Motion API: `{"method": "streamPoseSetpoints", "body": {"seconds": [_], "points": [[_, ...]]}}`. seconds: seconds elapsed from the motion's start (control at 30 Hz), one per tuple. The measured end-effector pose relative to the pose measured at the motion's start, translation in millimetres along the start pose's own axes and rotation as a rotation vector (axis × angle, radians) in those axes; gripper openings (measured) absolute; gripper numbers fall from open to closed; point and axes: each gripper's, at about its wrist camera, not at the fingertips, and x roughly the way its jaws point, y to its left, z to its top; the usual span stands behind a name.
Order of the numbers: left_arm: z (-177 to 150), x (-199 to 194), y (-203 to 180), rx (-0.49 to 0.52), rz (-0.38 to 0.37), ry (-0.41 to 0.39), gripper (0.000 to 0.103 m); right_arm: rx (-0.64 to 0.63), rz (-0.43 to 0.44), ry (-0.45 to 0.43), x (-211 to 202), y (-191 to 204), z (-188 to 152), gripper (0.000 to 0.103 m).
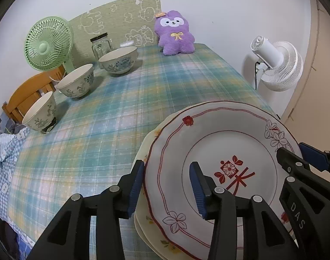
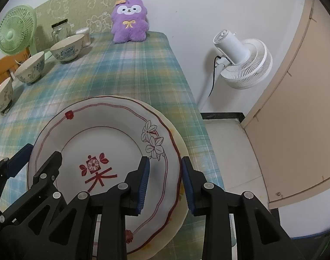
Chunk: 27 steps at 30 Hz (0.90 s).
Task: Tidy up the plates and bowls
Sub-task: 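Lower the red-print plate onto the flower plate stack and open both grippers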
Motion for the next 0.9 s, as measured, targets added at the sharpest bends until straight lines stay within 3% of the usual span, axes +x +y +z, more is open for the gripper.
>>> {"method": "streamPoseSetpoints", "body": {"seconds": [0.17,0.43,0.6,0.9], "points": [[1.3,-0.7,2.4,-0.022,-0.032,0.026,0.058,0.014,0.051,0.024,-0.4,-2.4,2.6,0.049],[6.6,-14.0,4.7,-0.044,-0.033,0.034,0.066,0.003,0.084,0.025,-15.6,-9.2,11.5,0.050],[16.8,-32.5,11.1,-0.065,-0.016,0.013,0.071,0.000,0.103,0.000,-34.7,-14.4,22.5,0.059],[37.7,-70.6,33.5,-0.122,-0.012,-0.017,0.080,-0.006,0.153,-0.041,-77.5,-16.7,43.7,0.066]]}}
